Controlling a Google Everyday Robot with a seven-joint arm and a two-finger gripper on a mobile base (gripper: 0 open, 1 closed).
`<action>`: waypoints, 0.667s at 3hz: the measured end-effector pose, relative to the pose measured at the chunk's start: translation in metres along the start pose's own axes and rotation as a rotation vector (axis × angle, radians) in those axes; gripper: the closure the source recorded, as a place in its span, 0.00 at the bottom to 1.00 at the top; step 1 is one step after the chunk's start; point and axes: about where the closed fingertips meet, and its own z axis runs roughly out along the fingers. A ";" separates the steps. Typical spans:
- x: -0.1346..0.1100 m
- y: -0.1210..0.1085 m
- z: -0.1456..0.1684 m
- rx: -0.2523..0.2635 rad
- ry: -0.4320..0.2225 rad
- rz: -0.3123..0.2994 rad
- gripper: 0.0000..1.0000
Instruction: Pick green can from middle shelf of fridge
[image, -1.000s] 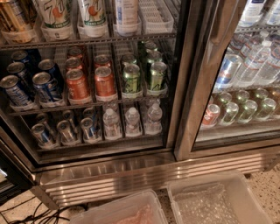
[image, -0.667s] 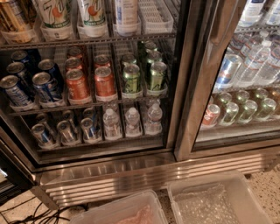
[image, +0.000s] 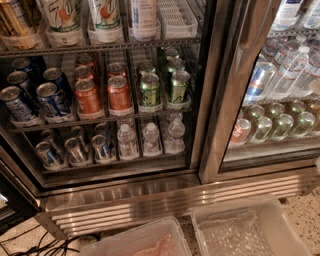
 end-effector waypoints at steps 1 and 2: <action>0.000 0.000 0.000 0.000 0.000 0.000 0.00; -0.002 0.008 0.017 0.004 -0.001 0.005 0.00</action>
Offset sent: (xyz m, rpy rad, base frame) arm -0.0122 0.0537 -0.0721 0.0057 0.0154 -0.0239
